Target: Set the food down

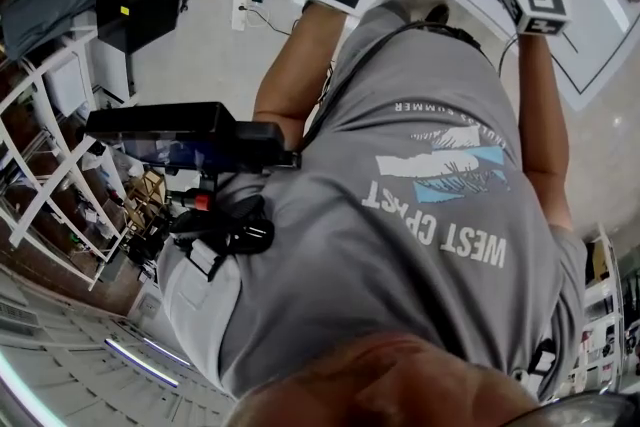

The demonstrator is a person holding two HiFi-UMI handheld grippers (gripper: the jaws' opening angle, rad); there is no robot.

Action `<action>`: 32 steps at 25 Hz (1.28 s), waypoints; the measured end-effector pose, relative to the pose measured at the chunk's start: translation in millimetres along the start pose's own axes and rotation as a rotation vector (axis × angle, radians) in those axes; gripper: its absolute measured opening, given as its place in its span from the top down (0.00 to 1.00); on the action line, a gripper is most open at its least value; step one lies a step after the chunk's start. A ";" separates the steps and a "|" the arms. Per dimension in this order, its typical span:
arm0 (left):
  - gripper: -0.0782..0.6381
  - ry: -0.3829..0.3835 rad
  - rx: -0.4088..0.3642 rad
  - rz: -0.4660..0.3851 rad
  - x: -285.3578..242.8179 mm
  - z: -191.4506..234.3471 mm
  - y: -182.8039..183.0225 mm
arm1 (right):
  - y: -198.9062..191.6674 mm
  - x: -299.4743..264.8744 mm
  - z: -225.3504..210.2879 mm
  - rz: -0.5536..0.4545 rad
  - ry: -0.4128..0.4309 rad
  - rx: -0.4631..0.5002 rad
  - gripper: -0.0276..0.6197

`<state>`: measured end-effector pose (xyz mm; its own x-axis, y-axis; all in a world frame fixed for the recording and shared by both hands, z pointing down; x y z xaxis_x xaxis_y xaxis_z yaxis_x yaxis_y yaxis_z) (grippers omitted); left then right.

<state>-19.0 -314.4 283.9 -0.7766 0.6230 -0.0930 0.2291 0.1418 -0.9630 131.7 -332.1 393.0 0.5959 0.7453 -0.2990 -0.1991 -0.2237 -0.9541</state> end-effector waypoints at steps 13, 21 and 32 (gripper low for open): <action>0.88 0.000 0.004 0.019 -3.3 4.8 -7.6 | -60.0 -22.1 -12.2 0.160 -0.033 0.054 0.79; 0.88 -0.009 0.012 0.020 -3.5 5.5 -11.4 | -82.4 -29.3 -13.7 0.225 -0.045 0.086 0.79; 0.88 -0.006 0.027 0.022 6.0 12.9 -20.8 | -102.4 -43.9 -5.2 0.273 -0.047 0.118 0.79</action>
<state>-36.0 -323.6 300.2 -0.7753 0.6208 -0.1161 0.2308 0.1073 -0.9671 130.0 -345.1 503.7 0.4716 0.6964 -0.5410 -0.4378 -0.3476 -0.8292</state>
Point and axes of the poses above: the fingertips, and each gripper's own axes: x backward along the fingers, z to its left, y out of its top, the point moved 6 cm from there along x, backward along the fingers, and after that the axes turned 3 degrees about -y, right-handed, at the moved point
